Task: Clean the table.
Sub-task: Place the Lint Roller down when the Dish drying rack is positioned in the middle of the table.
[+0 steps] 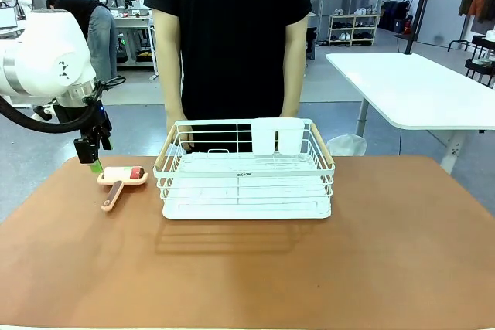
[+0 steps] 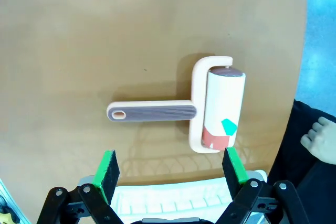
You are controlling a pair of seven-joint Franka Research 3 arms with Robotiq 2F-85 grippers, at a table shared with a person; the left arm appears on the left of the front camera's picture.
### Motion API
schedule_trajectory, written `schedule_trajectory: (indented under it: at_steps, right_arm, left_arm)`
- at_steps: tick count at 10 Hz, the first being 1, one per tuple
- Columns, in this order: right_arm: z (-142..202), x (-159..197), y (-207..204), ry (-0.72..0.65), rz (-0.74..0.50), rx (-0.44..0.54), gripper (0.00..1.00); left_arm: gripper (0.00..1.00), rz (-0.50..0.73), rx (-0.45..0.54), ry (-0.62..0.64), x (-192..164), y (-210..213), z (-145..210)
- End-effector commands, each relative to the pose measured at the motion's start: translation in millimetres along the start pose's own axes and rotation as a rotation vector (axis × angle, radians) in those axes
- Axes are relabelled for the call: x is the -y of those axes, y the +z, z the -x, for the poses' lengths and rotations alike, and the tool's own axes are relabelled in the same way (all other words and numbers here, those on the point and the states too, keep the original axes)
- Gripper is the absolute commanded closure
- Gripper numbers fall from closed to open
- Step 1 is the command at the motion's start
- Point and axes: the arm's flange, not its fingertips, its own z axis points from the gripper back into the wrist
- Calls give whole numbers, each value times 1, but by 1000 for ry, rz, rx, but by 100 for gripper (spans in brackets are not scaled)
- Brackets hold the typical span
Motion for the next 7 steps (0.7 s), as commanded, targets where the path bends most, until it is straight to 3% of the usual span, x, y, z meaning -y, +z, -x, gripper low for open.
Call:
schedule_trajectory:
  at_steps: [1,7]
  right_arm:
    - [3,-2,-1,10,-14,8,0]
    - [3,-2,-1,10,-14,8,0]
  left_arm:
    - [0,-10,13,34,-3,5,3]
    - [0,-5,1,3,-1,0,0]
